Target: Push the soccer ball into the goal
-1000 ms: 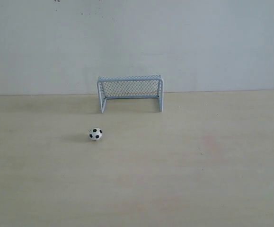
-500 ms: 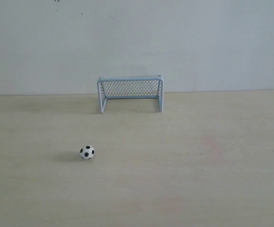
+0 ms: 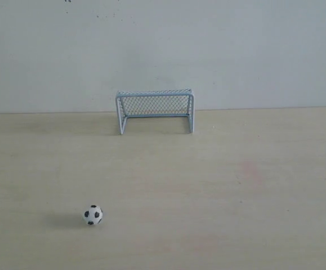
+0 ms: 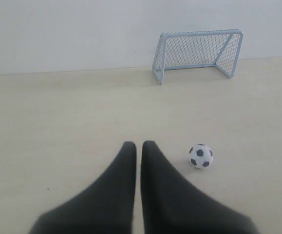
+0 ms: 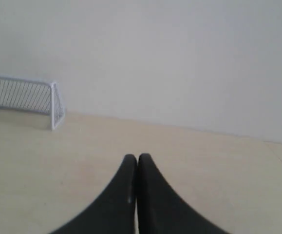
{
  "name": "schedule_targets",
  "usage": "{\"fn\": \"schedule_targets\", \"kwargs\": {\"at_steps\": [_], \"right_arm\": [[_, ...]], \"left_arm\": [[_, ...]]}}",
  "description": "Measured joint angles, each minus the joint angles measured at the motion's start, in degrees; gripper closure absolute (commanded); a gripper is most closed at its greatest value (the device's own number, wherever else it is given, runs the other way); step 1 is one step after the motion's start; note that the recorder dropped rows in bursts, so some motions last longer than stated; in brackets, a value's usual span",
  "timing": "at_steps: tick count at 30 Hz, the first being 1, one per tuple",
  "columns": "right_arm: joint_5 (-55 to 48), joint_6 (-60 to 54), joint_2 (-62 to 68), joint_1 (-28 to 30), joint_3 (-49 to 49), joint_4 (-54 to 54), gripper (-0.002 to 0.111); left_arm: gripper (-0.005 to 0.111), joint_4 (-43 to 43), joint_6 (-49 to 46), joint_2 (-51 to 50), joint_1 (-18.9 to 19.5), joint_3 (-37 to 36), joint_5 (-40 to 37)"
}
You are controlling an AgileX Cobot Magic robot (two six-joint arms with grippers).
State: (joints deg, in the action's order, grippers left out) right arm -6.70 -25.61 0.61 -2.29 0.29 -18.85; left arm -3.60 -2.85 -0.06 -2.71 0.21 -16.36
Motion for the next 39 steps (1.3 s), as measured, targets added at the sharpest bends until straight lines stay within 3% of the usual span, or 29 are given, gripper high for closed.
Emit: {"fn": "schedule_targets", "kwargs": {"at_steps": [11, 19, 26, 39], "right_arm": [[-12.5, 9.5, -0.4, 0.0, -0.3, 0.8, 0.108], [-13.0, 12.8, -0.4, 0.0, -0.3, 2.6, 0.108], [-13.0, 21.8, -0.4, 0.0, -0.3, 11.5, 0.108], [-13.0, 23.7, -0.4, 0.0, -0.3, 14.4, 0.108]], "left_arm": [[0.102, 0.0, 0.0, 0.0, 0.0, 0.0, 0.0], [0.102, 0.0, 0.0, 0.0, 0.0, 0.0, 0.0], [0.102, 0.0, 0.0, 0.0, 0.0, 0.0, 0.0], [0.102, 0.0, 0.0, 0.0, 0.0, 0.0, 0.0]]}}
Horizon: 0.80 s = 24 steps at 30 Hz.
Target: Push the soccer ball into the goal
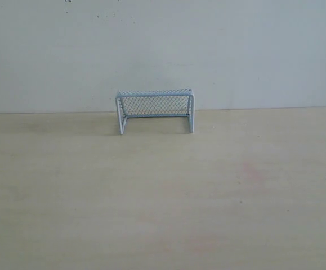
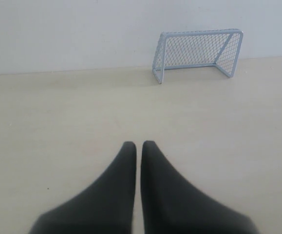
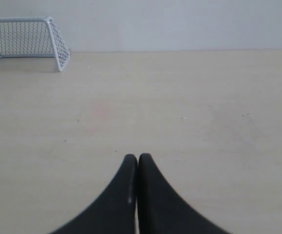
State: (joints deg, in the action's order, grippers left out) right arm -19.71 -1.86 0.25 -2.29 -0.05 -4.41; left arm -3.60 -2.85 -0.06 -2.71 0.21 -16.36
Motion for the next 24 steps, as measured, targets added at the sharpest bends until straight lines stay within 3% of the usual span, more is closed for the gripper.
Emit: {"fn": "schedule_targets", "kwargs": {"at_steps": [24], "right_arm": [[0.0, 1.5, 0.0, 0.0, 0.0, 1.0, 0.108]], "left_arm": [[0.102, 0.0, 0.0, 0.0, 0.0, 0.0, 0.0]]}}
